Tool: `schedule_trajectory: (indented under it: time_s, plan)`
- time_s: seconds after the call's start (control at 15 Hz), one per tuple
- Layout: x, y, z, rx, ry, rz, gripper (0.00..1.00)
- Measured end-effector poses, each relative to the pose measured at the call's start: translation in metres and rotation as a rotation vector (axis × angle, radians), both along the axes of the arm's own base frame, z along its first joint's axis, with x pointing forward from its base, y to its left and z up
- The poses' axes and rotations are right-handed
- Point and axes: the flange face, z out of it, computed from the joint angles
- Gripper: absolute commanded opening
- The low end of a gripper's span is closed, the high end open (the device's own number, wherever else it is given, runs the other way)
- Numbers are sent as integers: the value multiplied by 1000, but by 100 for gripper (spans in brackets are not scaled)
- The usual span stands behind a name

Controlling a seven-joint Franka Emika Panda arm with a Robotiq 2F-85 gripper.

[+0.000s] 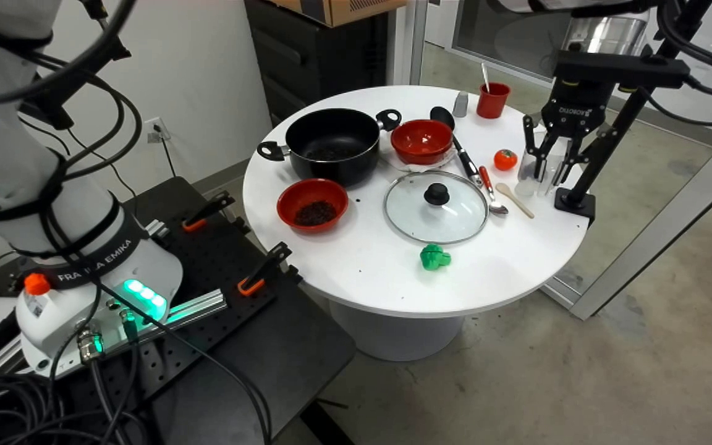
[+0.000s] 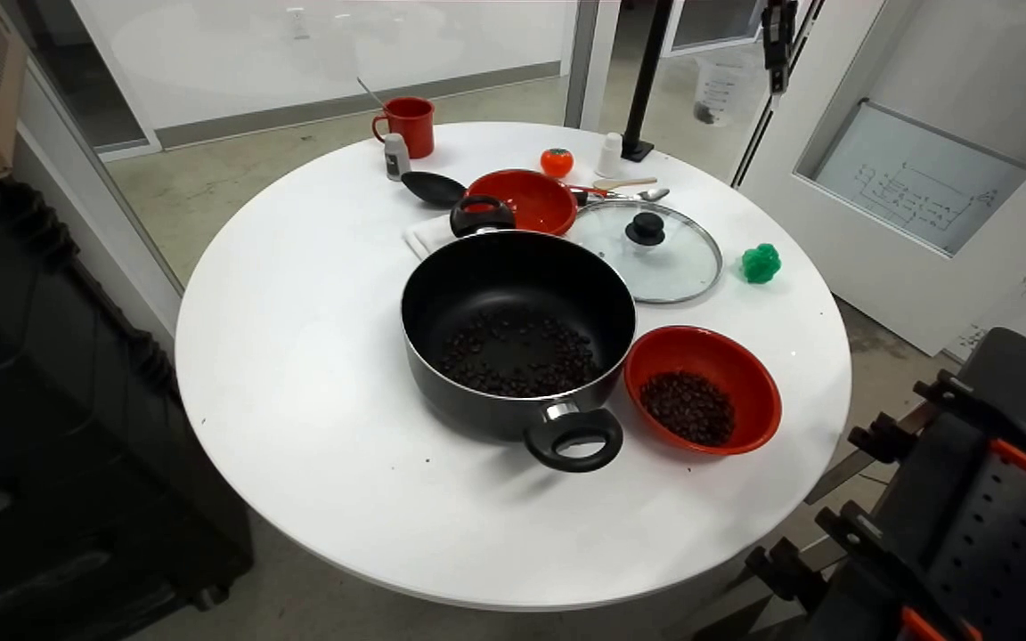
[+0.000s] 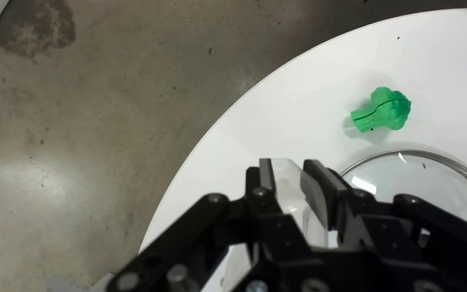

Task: Put some of the objects from the measuring cup into the pot

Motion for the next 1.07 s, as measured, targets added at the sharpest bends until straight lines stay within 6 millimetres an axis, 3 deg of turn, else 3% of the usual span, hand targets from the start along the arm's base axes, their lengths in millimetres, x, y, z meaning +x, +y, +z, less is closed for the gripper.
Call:
schedule_trajectory:
  time_s: [0.6, 1.07]
  plan:
    - [-19, -17, -55, -6, 63, -59, 6]
    - [-33, -30, -122, -38, 72, -60, 6]
